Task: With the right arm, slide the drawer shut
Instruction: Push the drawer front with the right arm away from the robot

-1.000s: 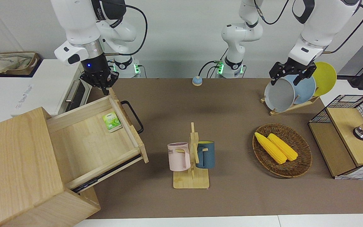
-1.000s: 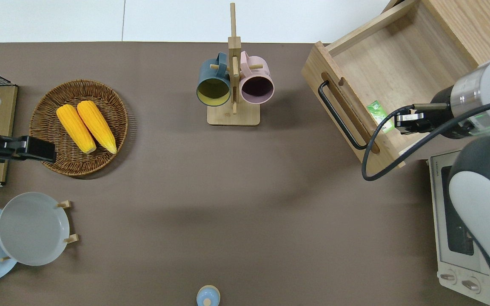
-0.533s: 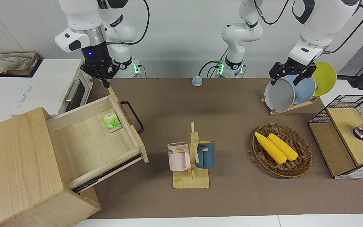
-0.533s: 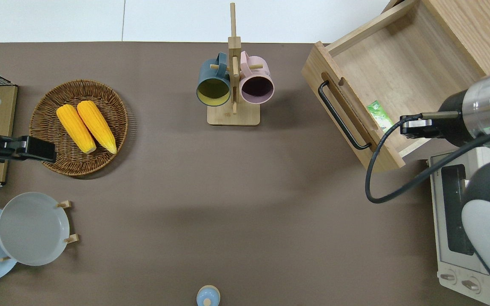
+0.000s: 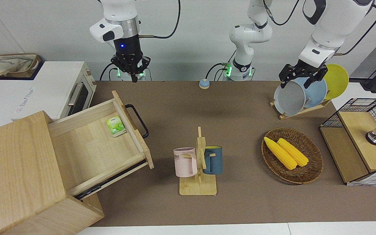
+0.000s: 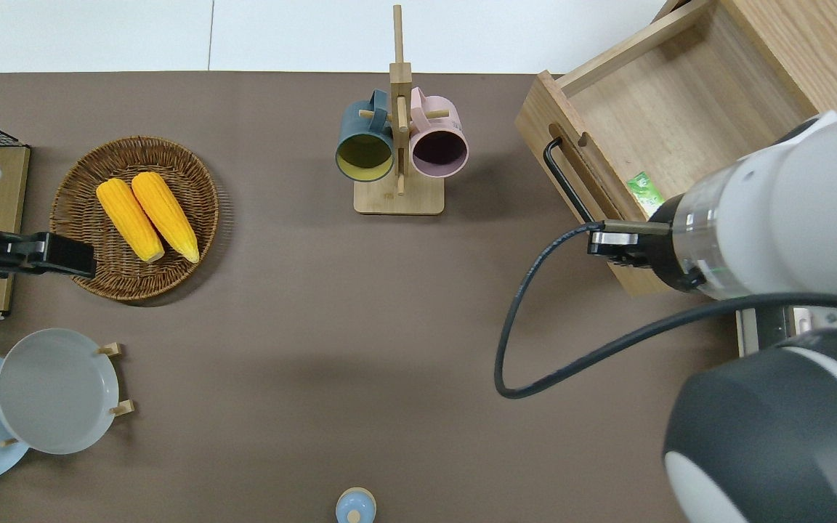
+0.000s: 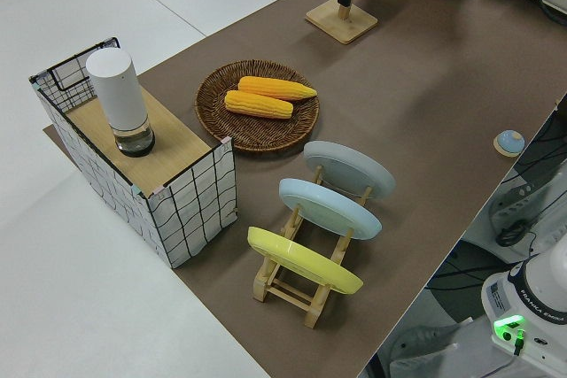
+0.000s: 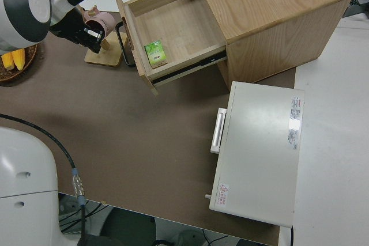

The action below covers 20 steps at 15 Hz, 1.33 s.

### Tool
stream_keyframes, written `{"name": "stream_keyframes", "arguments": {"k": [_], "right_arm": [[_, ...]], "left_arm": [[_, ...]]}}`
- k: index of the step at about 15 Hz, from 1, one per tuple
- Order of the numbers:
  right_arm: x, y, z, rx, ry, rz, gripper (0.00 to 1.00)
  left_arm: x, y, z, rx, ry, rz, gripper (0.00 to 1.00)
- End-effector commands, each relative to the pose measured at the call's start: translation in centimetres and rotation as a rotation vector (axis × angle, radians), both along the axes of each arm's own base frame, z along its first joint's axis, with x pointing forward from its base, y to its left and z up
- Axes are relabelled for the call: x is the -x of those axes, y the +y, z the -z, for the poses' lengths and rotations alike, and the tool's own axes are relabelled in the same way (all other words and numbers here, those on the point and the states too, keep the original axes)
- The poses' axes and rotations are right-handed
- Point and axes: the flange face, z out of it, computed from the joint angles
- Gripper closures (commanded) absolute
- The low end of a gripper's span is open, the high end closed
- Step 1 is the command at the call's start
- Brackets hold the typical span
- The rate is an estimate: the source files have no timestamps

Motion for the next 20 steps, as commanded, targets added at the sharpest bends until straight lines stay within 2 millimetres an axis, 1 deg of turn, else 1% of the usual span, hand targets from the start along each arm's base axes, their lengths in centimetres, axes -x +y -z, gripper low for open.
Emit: {"name": "stream_keyframes", "arguments": {"k": [1,3,5,6,7,8,9,12,15,17,18,19,20], "right_arm": [[0.5,2.7,0.6,-0.011,-0.005,0.148,1.0],[0.5,4.8,1.3,-0.016,-0.028,0.198,1.0],[-0.4,5.6,3.2,-0.012,-0.012,0.272,1.0],[-0.8,6.3,4.4,-0.004,-0.001,0.304,1.0],[-1.5,7.0,6.1,0.005,0.013,0.357,1.0],[-2.0,7.4,7.2,0.009,0.016,0.396,1.0],[-2.5,7.6,8.1,0.0,0.02,0.447,1.0],[-4.2,8.0,11.6,-0.012,0.055,0.61,1.0],[-5.4,8.2,14.1,-0.026,0.075,0.732,1.0],[-6.2,8.2,15.7,-0.045,0.076,0.818,1.0],[-6.3,8.1,16.2,-0.044,0.071,0.844,1.0],[-6.4,7.8,16.9,-0.042,0.073,0.859,1.0],[-6.7,7.4,17.1,-0.052,0.067,0.874,1.0]], "left_arm": [[-0.2,0.1,-0.4,-0.016,0.005,0.012,0.01],[-0.2,0.1,-0.3,-0.016,0.006,0.012,0.01],[-0.2,0.1,-0.3,-0.016,0.006,0.012,0.01],[-0.2,0.1,-0.4,-0.016,0.005,0.012,0.01],[-0.2,0.1,-0.4,-0.016,0.005,0.012,0.01],[-0.2,0.1,-0.3,-0.016,0.006,0.012,0.01],[-0.2,0.1,-0.3,-0.016,0.006,0.012,0.01],[-0.2,0.1,-0.3,-0.016,0.006,0.012,0.01],[-0.2,0.1,-0.3,-0.016,0.006,0.012,0.01],[-0.2,0.1,-0.3,-0.016,0.006,0.012,0.01],[-0.2,0.1,-0.4,-0.016,0.005,0.012,0.01],[-0.2,0.1,-0.4,-0.016,0.005,0.012,0.01],[-0.2,0.1,-0.4,-0.016,0.005,0.012,0.01]]}}
